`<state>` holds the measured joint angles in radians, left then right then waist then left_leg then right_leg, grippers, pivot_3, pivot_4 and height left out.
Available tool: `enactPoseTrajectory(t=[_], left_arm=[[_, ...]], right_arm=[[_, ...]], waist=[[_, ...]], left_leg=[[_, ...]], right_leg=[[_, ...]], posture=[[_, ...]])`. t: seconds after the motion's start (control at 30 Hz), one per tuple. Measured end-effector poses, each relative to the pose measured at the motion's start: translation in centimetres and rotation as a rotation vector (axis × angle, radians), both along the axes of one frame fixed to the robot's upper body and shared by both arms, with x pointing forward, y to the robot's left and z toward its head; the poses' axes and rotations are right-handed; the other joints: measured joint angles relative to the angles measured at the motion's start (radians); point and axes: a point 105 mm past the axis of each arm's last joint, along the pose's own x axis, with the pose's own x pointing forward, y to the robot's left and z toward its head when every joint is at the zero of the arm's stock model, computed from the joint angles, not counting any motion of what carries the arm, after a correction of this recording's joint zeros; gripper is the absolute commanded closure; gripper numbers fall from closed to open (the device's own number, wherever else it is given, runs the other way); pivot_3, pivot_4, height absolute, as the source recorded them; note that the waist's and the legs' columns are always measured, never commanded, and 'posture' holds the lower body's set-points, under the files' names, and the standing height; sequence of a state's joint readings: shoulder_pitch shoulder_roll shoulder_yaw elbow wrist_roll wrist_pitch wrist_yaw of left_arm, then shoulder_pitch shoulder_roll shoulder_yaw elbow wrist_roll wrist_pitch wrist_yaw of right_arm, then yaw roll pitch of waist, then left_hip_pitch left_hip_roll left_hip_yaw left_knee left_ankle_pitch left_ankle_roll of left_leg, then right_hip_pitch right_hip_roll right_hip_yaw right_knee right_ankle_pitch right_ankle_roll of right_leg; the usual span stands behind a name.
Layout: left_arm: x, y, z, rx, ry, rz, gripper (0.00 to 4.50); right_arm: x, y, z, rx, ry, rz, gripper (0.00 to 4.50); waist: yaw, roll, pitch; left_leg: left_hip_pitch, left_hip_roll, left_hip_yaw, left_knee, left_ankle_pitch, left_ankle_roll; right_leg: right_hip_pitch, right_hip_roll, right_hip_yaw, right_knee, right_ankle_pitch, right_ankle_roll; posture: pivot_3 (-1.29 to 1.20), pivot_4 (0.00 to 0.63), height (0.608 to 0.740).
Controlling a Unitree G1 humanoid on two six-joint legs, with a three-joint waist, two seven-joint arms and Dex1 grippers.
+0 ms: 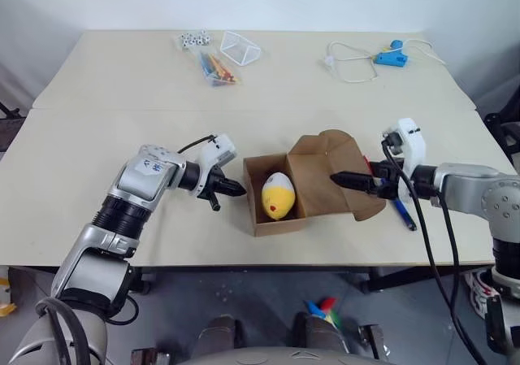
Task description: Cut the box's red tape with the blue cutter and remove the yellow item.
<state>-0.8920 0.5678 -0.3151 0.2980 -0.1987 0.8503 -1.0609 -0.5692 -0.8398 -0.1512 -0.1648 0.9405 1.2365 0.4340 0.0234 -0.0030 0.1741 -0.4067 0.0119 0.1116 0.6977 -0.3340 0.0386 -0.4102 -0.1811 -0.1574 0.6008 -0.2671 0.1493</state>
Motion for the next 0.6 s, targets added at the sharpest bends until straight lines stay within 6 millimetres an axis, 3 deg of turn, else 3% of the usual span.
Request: enactPoseTrajectory(t=[0.17,0.3,0.5,0.6], left_arm=[[0.3,0.6,-0.5,0.006,0.013,0.022,4.50],[0.8,1.8,-0.3,0.000,0.009,0.067,4.50],[1.3,4.6,2.9,-0.067,-0.100,0.096,4.50],[1.2,4.5,4.7,-0.108,-0.110,0.072,4.10]], right_arm=[[-0.7,-2.7,1.7,-0.028,-0.080,-0.021,0.05],[-2.4,-4.8,2.4,-0.044,-0.107,0.019,0.05],[-6.5,-5.2,4.5,-0.119,-0.364,0.267,0.05],[-9.4,-6.0,3.0,-0.164,-0.345,0.392,0.00]], waist=[[0.001,0.000,0.000],[0.001,-0.001,0.001],[0.002,-0.002,0.001],[0.013,-0.005,0.003]], left_leg=[[0.000,0.000,0.000,0.000,0.000,0.000],[0.000,0.000,0.000,0.000,0.000,0.000],[0.001,0.000,0.000,0.000,0.000,0.000],[0.001,0.000,-0.002,0.002,0.000,0.000]], right_leg=[[0.000,0.000,0.000,0.000,0.000,0.000],[0.000,0.000,0.000,0.000,0.000,0.000],[0.001,0.000,0.000,-0.001,0.000,0.000],[0.003,0.000,-0.001,-0.001,0.000,0.000]], posture=[[0.00,0.150,0.740],[0.00,0.150,0.740],[0.00,0.150,0.740],[0.00,0.150,0.740]])
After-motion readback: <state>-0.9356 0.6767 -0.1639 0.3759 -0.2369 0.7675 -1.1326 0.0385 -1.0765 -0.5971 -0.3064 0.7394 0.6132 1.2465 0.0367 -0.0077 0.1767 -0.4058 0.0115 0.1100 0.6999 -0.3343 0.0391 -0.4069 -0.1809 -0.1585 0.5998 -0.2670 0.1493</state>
